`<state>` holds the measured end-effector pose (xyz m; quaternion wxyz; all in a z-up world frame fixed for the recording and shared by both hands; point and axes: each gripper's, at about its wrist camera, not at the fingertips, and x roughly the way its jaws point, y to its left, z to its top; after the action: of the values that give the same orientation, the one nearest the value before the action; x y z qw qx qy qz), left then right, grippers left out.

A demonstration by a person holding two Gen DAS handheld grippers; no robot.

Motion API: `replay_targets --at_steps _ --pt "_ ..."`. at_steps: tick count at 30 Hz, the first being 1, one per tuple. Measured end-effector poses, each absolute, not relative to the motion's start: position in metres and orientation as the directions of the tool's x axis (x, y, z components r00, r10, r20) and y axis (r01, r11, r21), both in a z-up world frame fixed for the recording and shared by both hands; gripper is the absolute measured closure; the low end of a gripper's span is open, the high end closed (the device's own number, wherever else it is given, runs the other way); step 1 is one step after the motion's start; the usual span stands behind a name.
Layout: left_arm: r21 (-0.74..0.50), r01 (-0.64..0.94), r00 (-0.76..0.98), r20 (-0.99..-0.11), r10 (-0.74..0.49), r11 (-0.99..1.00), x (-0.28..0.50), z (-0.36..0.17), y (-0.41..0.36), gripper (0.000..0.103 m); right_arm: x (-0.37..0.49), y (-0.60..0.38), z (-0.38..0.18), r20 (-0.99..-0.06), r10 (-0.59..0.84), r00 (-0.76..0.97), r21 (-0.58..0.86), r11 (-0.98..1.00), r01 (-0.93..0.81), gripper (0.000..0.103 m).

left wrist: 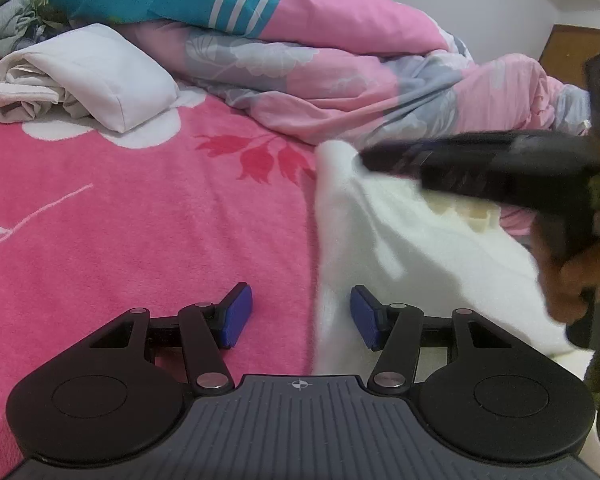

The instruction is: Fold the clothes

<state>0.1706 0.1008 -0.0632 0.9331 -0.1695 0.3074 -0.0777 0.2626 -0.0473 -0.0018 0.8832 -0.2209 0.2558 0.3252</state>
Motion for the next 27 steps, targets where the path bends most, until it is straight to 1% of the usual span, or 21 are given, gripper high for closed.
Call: replay_targets --at_steps 1,2,4,6,8,10,13,20,23,27 --pt "-0.358 0.04 0.8 -0.547 -0.244 0.933 0.17 -0.063 0.1 0.048 0.263 -0.04 -0.009 -0.619 0.467 0.631 -0.227 0.663 -0.714 0.091" --pt "-0.349 0.039 0.802 -0.548 -0.238 0.936 0.17 -0.064 0.099 0.048 0.269 -0.035 -0.021 -0.652 0.437 0.619 -0.243 0.653 -0.717 0.091" --pt "-0.333 0.035 0.806 -0.548 -0.224 0.942 0.17 -0.065 0.097 0.048 0.287 -0.035 -0.045 -0.673 0.423 0.607 -0.212 0.676 -0.706 0.091" --pt "-0.329 0.035 0.807 -0.548 -0.221 0.944 0.17 -0.064 0.097 0.048 0.305 -0.042 -0.04 -0.673 0.455 0.583 -0.093 0.73 -0.677 0.091" --pt "-0.326 0.035 0.808 -0.547 -0.219 0.945 0.17 -0.064 0.097 0.048 0.308 -0.041 -0.031 -0.664 0.455 0.593 -0.068 0.753 -0.655 0.091" --pt "-0.323 0.035 0.808 -0.548 -0.217 0.946 0.169 -0.064 0.097 0.048 0.305 -0.038 -0.024 -0.648 0.458 0.609 -0.082 0.753 -0.653 0.091" --pt "-0.319 0.034 0.809 -0.548 -0.214 0.947 0.169 -0.063 0.097 0.048 0.32 -0.027 -0.028 -0.654 0.412 0.635 -0.11 0.779 -0.618 0.091" --pt "-0.329 0.036 0.808 -0.546 -0.221 0.944 0.17 -0.064 0.098 0.048 0.384 -0.03 -0.052 -0.666 0.387 0.637 0.076 0.885 -0.459 0.09" --pt "-0.343 0.037 0.806 -0.545 -0.231 0.939 0.17 -0.064 0.1 0.048 0.385 -0.041 -0.043 -0.66 0.385 0.646 0.15 0.909 -0.389 0.09" --pt "-0.37 0.038 0.805 -0.539 -0.248 0.928 0.17 -0.063 0.103 0.048 0.339 -0.092 0.007 -0.574 0.359 0.736 0.174 0.932 -0.319 0.089"
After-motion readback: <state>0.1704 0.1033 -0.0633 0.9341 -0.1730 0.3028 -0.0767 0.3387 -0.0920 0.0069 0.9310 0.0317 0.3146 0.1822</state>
